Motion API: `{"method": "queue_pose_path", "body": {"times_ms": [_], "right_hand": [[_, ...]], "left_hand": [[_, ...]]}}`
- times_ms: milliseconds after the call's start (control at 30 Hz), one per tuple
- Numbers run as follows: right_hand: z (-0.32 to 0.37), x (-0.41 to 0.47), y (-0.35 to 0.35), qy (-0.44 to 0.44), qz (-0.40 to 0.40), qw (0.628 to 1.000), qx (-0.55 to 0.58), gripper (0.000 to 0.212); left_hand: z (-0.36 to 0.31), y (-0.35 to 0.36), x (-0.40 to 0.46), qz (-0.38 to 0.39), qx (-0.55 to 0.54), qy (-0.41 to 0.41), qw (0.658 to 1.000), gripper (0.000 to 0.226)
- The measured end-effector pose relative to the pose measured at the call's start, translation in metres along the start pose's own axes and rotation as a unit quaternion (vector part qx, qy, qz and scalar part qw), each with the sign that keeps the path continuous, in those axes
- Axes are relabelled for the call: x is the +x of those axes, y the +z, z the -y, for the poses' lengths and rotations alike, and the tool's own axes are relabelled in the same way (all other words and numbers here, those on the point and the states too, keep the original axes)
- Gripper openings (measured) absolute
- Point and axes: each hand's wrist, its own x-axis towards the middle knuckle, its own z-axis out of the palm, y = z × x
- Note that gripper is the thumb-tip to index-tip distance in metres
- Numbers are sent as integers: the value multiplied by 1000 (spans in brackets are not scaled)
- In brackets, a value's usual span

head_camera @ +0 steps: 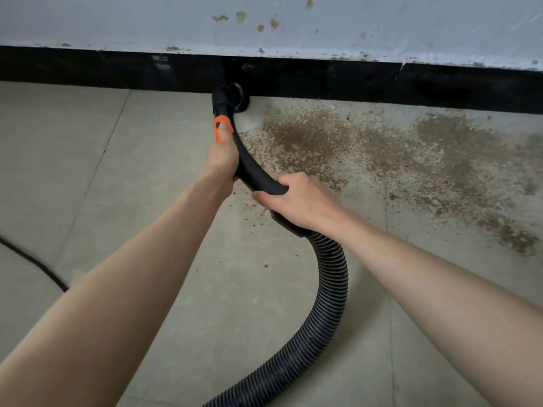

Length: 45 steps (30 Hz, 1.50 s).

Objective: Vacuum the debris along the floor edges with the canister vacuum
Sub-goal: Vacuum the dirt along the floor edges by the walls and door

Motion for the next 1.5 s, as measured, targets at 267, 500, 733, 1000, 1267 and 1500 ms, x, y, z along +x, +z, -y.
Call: {"method": "queue_pose_path", "body": {"times_ms": [267,500,733,1000,1267,1500], "right_hand": [[-49,-31,-21,40,-42,998,-2,45],[-74,-53,-38,75,-76,994,0,53],[-97,-79,-54,110,-121,987,9,53],[-111,-99,-65,169,-170,971,21,45],[-103,-98,-67,207,-230,948,75,44],[-72,-82,-38,190,-211,955,87,43]], "left_hand": [[14,57,-31,8,59,14,998,64],[18,95,-57,33,49,1,998,61],[24,130,-80,102,55,-7,993,66],[30,160,-99,190,47,-5,981,53],[28,162,-107,291,32,-17,956,49],[16,115,-94,280,4,-31,960,49]]}}
